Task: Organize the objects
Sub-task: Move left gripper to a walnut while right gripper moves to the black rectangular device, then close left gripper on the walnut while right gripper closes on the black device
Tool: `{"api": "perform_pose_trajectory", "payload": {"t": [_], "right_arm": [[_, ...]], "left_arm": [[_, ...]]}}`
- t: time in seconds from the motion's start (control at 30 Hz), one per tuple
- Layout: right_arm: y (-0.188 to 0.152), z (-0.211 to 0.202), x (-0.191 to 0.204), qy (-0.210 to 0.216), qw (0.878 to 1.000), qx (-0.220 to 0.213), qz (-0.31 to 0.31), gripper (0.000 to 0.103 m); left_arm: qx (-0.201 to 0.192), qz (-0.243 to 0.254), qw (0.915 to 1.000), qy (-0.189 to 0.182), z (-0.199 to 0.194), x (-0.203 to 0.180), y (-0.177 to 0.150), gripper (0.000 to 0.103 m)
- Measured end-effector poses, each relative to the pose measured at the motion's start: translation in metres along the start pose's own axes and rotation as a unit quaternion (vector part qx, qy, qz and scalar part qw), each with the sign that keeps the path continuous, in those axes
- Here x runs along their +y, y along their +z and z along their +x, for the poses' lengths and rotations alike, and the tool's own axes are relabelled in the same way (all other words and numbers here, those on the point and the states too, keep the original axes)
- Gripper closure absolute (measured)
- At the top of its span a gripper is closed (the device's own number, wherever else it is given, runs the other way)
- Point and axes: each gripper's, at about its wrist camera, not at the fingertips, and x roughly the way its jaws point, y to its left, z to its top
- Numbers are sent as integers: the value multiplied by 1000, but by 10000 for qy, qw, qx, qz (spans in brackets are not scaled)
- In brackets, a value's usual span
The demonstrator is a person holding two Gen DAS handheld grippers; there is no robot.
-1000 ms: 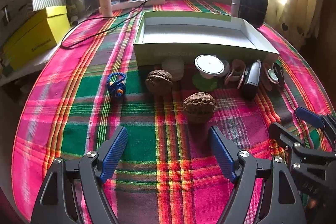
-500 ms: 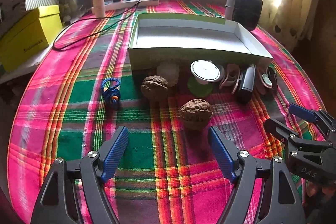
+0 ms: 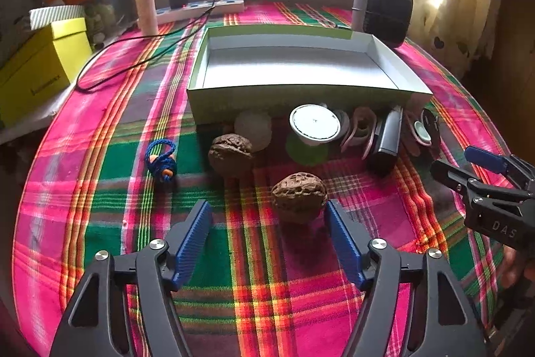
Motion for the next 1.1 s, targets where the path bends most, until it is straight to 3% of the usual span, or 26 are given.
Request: {"api": "perform_pose_trajectory", "payload": {"t": [0.23,0.47,0.67,1.1], "right_arm": [[3,-4,11,292,9995,-73,-63,27],[6,-8,25,533,9984,-158,-56,30],[12,-5,37,647,9978,-166,7,45],[28,2,57,689,9973,-226,67,48]], "left_arm": [[-45,106,9999,45,3,-3,4,49],[-101,16,9999,87,3,4,5,72],[-127,-58,9999,34,2,10,5,73],[-169,-151,9997,18,0,25,1,73]]}}
